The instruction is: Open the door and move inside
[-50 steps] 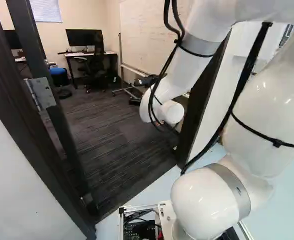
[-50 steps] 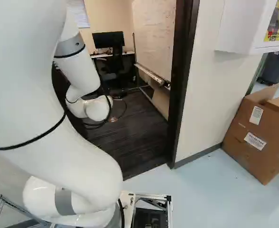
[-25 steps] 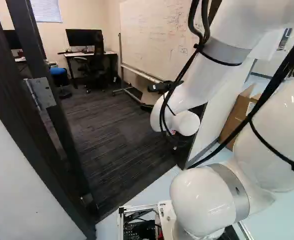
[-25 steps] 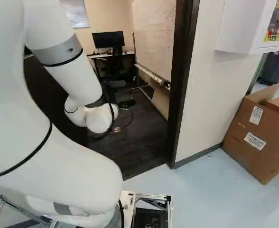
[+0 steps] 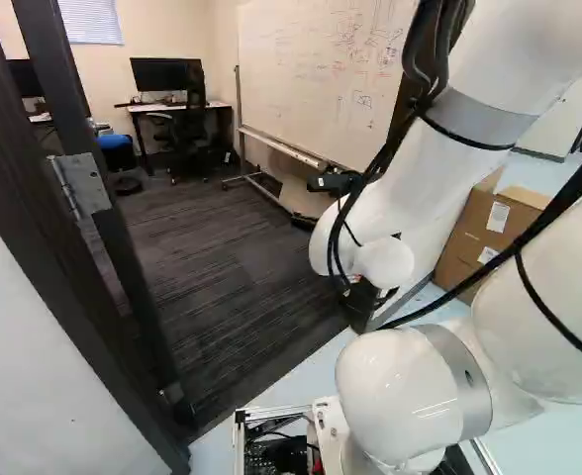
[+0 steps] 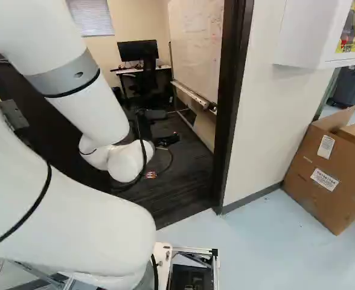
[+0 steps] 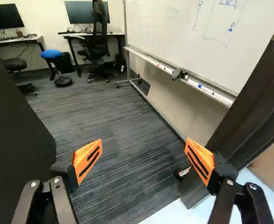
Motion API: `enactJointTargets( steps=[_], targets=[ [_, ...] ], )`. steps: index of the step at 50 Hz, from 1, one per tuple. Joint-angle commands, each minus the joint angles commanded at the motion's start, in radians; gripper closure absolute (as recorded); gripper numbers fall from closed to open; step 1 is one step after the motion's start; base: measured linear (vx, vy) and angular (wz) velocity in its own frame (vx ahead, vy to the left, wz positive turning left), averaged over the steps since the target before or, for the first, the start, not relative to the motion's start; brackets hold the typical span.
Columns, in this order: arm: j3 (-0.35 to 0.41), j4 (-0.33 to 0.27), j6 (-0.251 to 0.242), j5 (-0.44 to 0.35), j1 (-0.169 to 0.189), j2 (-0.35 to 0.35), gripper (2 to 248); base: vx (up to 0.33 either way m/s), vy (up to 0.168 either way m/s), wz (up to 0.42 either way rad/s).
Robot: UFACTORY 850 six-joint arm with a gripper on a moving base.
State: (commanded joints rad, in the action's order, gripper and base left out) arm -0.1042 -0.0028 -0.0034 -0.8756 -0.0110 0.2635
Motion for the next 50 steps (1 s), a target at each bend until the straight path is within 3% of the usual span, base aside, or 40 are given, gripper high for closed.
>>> enactJointTargets(
  steps=[50],
  targets=[
    [0.017,0.003,0.003,0.003,0.011,0.016,3,0.0,0.0,0.0]
  ],
)
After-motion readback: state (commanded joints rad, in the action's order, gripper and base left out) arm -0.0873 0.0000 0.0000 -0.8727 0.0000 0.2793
